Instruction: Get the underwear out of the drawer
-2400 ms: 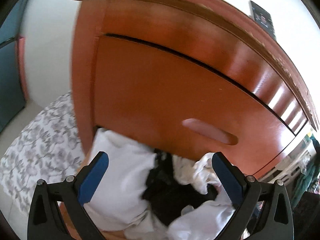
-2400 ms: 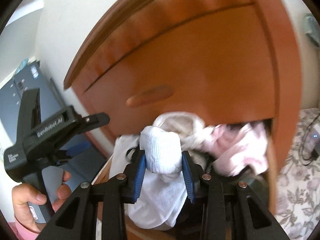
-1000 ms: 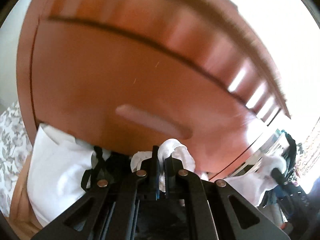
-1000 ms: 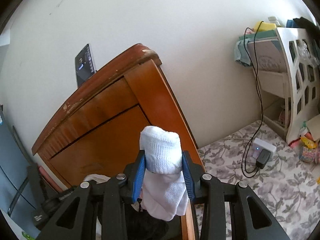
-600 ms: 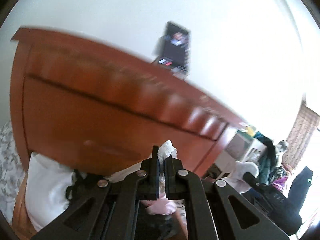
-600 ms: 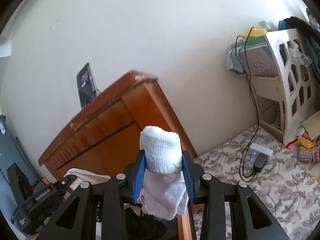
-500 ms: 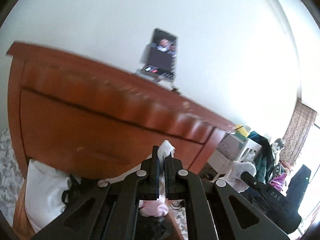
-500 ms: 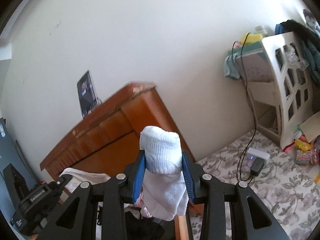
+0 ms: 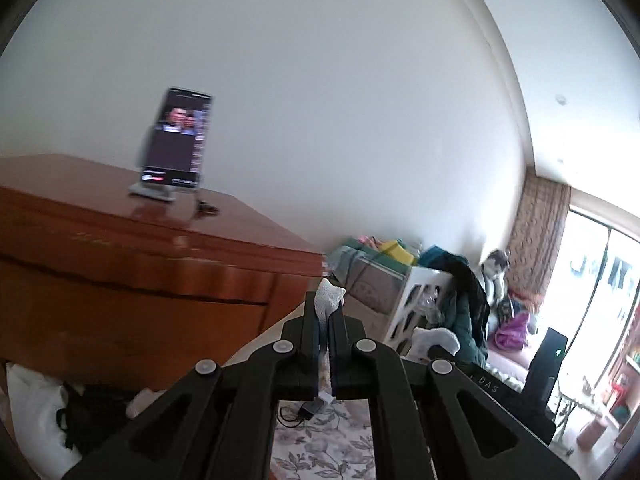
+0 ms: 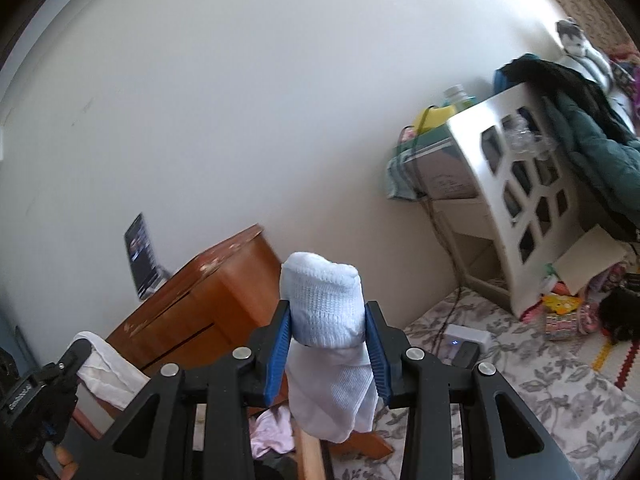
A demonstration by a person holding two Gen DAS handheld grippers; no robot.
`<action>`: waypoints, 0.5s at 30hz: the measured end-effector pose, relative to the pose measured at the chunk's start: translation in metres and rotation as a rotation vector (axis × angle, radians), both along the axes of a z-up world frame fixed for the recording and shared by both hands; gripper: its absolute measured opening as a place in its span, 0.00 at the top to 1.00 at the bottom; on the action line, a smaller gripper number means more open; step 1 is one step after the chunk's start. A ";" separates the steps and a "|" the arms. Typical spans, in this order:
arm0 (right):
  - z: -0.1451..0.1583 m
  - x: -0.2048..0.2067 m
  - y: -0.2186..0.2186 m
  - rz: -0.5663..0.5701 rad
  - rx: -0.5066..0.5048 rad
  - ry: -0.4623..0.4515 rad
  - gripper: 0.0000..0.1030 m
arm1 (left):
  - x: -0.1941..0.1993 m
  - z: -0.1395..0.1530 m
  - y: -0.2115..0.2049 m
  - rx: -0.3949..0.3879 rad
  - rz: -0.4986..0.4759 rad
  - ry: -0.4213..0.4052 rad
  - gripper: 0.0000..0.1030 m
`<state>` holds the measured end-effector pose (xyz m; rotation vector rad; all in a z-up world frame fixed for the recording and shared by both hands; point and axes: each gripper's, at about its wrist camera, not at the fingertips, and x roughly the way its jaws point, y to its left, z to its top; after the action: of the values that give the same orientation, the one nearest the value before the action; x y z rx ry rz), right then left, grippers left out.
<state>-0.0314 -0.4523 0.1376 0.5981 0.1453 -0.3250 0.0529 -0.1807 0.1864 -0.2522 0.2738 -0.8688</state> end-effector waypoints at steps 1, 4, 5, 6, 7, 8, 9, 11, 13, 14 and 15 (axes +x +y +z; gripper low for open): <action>0.000 -0.003 -0.003 -0.008 0.005 -0.005 0.62 | -0.001 0.002 -0.008 0.009 -0.012 -0.004 0.97; -0.001 -0.015 -0.015 -0.046 0.023 -0.023 0.62 | -0.005 0.007 -0.025 -0.010 -0.080 0.002 0.97; -0.001 -0.019 -0.017 -0.059 0.024 -0.026 0.62 | -0.006 0.010 -0.031 -0.014 -0.104 0.000 0.97; 0.000 -0.023 -0.020 -0.072 0.024 -0.030 0.62 | -0.008 0.013 -0.037 -0.015 -0.124 -0.007 0.97; 0.001 -0.027 -0.022 -0.082 0.023 -0.034 0.62 | -0.010 0.017 -0.046 -0.012 -0.146 -0.017 0.97; 0.001 -0.031 -0.024 -0.091 0.023 -0.039 0.62 | -0.014 0.020 -0.055 -0.010 -0.176 -0.030 0.97; 0.002 -0.037 -0.027 -0.109 0.024 -0.050 0.62 | -0.019 0.023 -0.061 -0.011 -0.201 -0.043 0.97; 0.005 -0.047 -0.031 -0.140 0.019 -0.063 0.62 | -0.031 0.029 -0.076 0.000 -0.237 -0.089 0.97; 0.007 -0.056 -0.034 -0.168 0.012 -0.067 0.62 | -0.038 0.029 -0.092 0.020 -0.264 -0.105 0.97; 0.007 -0.059 -0.036 -0.182 0.011 -0.070 0.62 | -0.039 0.027 -0.099 0.035 -0.270 -0.103 0.97; 0.008 -0.063 -0.038 -0.199 0.010 -0.069 0.62 | -0.040 0.021 -0.110 0.068 -0.265 -0.100 0.97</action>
<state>-0.0947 -0.4907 0.1451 0.6340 0.0208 -0.4957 0.0132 -0.2911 0.2075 -0.1093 0.2466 -1.1280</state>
